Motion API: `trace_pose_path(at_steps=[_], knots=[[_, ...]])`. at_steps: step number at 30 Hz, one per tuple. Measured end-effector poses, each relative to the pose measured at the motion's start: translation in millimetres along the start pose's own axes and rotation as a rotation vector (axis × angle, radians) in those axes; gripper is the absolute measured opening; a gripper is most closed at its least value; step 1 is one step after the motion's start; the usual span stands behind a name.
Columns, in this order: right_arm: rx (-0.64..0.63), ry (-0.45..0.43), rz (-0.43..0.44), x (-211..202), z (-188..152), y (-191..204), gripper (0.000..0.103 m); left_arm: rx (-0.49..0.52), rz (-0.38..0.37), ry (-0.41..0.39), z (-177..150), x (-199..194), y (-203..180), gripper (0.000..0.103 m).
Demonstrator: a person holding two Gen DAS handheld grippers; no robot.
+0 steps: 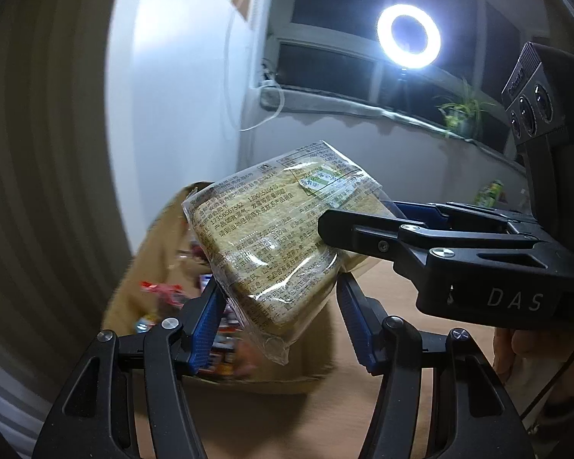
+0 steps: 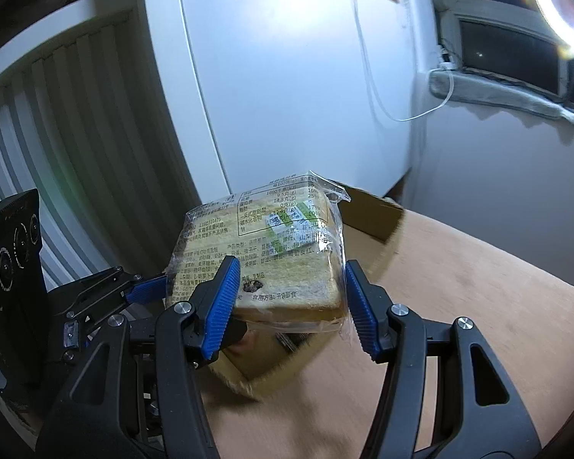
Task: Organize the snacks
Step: 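Lift the bread loaf and carry it into the cardboard box, then open both tools and withdraw them from the box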
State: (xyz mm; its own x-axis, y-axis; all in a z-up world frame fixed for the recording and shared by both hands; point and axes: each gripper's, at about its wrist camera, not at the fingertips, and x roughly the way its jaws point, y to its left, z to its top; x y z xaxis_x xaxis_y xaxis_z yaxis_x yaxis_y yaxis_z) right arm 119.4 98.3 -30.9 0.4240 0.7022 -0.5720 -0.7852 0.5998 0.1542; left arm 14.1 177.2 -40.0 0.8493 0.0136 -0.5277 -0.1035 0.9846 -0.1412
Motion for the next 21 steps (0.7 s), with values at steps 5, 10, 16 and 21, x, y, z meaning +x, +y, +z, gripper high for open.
trace_pose_path(at_steps=[5,10,16,21], knots=[[-0.012,0.026,0.029,41.3,9.0,-1.8,0.061,-0.036,0.036,0.022,0.2,15.9,22.6,0.059],[0.02,-0.005,0.0,45.5,2.1,-15.3,0.076,-0.059,0.092,0.089,-10.4,36.1,38.1,0.083],[0.054,-0.091,-0.077,7.6,-16.9,-25.1,0.085,-0.05,0.124,0.071,-11.8,21.9,36.4,0.084],[0.094,-0.161,-0.136,-25.8,-29.9,-34.8,0.102,-0.026,0.147,0.038,-3.8,12.7,30.3,0.089]])
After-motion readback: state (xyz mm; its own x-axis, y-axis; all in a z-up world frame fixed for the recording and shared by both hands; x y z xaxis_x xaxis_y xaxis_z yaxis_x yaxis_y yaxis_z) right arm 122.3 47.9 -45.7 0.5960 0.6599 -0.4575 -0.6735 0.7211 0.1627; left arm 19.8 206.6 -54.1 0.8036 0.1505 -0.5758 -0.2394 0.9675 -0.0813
